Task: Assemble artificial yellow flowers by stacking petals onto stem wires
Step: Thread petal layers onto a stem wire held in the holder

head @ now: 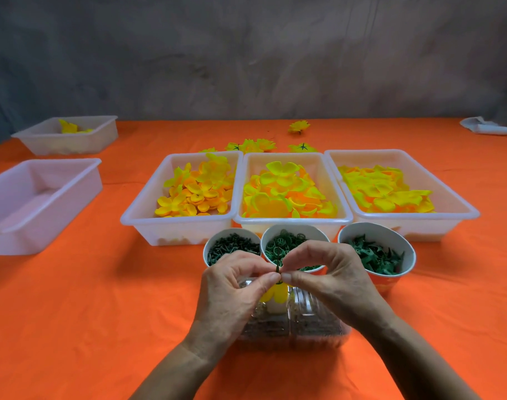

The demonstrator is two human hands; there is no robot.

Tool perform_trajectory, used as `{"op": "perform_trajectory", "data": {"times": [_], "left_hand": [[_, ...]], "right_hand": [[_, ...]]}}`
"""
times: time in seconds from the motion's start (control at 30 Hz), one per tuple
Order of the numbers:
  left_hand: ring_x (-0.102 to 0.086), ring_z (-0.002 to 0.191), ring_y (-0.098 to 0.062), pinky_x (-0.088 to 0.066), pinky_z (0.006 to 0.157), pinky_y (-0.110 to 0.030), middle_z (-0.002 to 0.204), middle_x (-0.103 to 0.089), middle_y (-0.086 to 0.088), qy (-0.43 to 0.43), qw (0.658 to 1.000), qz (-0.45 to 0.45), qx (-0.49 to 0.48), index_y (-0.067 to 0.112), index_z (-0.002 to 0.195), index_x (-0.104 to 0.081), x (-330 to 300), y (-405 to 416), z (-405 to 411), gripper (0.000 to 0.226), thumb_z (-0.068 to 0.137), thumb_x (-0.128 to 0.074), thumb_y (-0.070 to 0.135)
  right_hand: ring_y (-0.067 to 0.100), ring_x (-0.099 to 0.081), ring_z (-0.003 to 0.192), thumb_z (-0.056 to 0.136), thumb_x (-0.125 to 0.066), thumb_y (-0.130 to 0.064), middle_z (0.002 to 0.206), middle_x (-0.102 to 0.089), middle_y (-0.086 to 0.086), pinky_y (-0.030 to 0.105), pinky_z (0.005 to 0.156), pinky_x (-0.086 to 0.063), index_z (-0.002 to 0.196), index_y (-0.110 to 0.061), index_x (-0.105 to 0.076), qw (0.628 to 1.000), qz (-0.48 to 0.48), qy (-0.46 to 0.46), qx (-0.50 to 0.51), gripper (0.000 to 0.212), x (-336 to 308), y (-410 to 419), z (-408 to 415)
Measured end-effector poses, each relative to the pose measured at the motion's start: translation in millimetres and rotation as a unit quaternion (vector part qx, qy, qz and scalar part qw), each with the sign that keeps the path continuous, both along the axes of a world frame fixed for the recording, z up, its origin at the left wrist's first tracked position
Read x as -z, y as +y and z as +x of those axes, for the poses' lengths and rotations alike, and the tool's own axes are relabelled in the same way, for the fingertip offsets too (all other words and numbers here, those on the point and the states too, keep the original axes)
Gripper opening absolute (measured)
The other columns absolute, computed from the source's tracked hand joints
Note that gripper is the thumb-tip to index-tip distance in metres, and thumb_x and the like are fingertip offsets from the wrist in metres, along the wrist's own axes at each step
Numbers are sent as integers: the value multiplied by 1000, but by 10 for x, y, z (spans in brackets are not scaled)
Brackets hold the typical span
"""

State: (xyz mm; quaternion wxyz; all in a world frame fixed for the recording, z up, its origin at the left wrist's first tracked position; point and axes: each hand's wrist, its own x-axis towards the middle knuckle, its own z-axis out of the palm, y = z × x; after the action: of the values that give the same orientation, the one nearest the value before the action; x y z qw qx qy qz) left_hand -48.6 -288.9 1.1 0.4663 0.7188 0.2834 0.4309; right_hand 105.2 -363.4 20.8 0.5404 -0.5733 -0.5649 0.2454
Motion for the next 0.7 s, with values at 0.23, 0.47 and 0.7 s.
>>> {"op": "perform_trajectory", "data": {"times": [0.23, 0.47, 0.7], "left_hand": [[-65, 82, -13, -55, 77, -48, 79, -67, 16, 8, 999, 32, -2, 30, 80, -73, 18, 19, 23, 14, 67, -73, 24], [-64, 80, -11, -55, 76, -44, 78, -67, 17, 5, 999, 48, 1, 35, 72, -73, 16, 21, 15, 14, 68, -74, 22], [-65, 79, -12, -54, 75, -36, 77, -68, 13, -3, 999, 38, -2, 29, 73, -73, 45, 17, 16, 12, 70, -79, 19]], "right_hand": [[0, -65, 68, 69, -82, -8, 69, -71, -8, 12, 63, -48, 68, -24, -71, 1000, -6, 0, 2, 19, 9, 22, 3], [1, -65, 67, 70, -81, -8, 67, -71, -7, 15, 62, -48, 68, -22, -70, 1000, -23, -3, 4, 18, -13, 16, -12], [3, -64, 65, 70, -79, -1, 66, -71, -4, 17, 62, -49, 68, -20, -70, 999, -43, -1, -10, 21, -41, 41, 14]]}}
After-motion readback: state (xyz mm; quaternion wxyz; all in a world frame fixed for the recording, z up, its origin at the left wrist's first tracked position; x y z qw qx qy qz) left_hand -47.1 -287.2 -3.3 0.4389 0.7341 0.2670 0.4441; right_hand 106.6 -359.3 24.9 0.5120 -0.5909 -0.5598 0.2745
